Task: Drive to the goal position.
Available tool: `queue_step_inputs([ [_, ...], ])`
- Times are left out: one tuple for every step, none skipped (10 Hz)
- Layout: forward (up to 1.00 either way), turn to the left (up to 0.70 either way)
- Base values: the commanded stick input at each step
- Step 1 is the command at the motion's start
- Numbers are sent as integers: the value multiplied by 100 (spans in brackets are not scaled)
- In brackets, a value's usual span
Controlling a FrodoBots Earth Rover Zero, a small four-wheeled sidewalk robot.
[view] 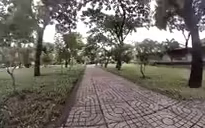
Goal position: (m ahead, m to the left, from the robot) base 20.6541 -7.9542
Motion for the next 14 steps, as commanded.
queue_step_inputs([
  [50,-27],
  [50,-27],
  [50,-27],
  [50,-27],
  [50,-27],
  [50,-27],
  [50,-27],
  [50,-6],
  [50,0],
  [50,0],
  [50,17],
  [50,12],
  [50,0],
  [50,0],
])
